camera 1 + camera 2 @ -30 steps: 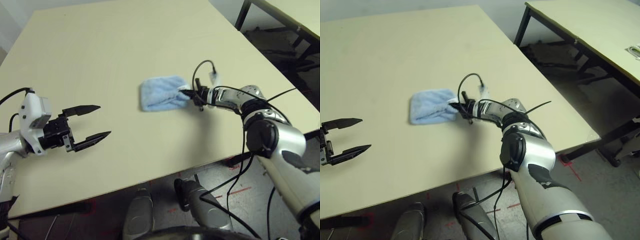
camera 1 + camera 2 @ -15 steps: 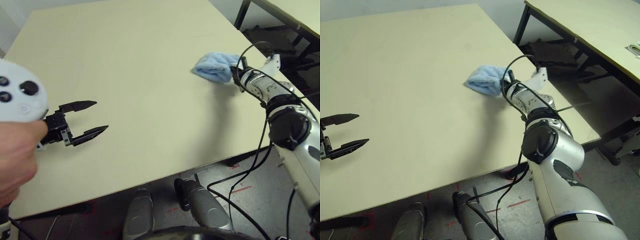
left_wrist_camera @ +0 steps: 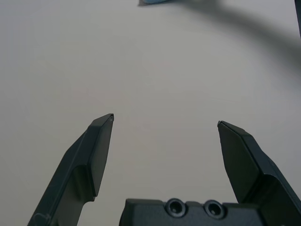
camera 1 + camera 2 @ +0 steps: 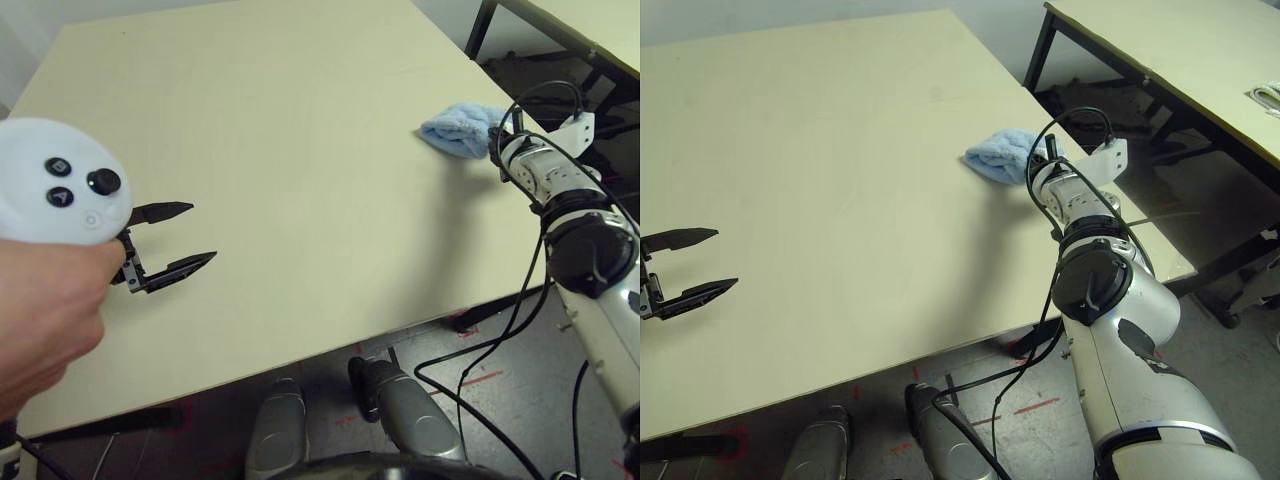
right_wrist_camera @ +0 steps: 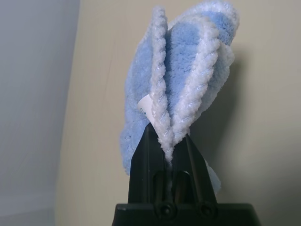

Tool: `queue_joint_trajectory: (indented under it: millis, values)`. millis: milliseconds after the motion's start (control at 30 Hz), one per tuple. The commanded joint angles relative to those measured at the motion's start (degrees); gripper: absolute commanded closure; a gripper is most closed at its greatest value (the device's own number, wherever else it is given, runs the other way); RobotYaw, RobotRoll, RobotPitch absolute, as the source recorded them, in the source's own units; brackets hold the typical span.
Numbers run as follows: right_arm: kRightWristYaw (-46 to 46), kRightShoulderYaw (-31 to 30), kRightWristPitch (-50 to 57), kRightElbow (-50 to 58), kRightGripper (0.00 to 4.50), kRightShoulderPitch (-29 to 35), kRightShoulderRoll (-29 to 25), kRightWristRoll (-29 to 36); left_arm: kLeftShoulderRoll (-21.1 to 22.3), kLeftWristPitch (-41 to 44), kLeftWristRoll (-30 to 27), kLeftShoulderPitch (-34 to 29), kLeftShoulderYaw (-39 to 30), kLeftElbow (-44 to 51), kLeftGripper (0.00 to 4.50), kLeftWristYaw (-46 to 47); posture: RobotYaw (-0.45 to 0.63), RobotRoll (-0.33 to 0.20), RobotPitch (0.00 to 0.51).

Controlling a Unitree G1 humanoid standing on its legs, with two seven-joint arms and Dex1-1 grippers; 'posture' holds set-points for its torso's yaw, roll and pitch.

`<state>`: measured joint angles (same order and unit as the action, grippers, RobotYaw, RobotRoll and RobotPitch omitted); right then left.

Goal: Fold the towel and set it aside.

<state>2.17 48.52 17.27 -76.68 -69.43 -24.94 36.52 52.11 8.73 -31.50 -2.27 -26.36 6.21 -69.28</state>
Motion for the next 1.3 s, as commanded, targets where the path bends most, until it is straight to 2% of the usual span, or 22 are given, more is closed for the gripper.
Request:
queue_joint_trajectory:
  millis: [33,633,1067,1167,1267,1300]
  values:
    - [-1.6,1.9,-0.6,-0.5,4.49,-0.3,0.4,1.9,0.8,-0.3,0.6,-0.1,0.1,0.1,0.00,-0.2,-0.08,0.000,0.169]
    - [-7.5,2.9,5.0,-0.4,4.49,1.1,1.9,4.6,0.8,-1.7,0.7,1.2,1.6,-0.4,0.00,-0.9,-0.11,0.000,0.158]
    - [-11.7,6.5,3.9,0.0,4.49,1.0,3.2,9.8,0.7,-1.7,0.3,1.2,1.7,-0.5,0.00,-1.2,-0.11,0.000,0.155]
    - [-12.4,6.6,4.9,0.1,4.50,0.5,3.6,10.5,0.8,-1.6,0.3,1.5,1.8,-0.7,0.58,-1.2,-0.11,0.000,0.155]
    - [-12.9,5.9,6.9,0.2,4.50,0.1,4.0,10.4,0.6,-1.6,0.4,2.2,2.3,-1.1,1.57,-1.1,-0.11,0.000,0.155]
    - [-13.4,5.6,8.0,0.2,4.24,0.0,4.1,10.3,0.6,-1.6,0.5,2.4,2.5,-1.3,1.64,-1.0,-0.11,0.000,0.155]
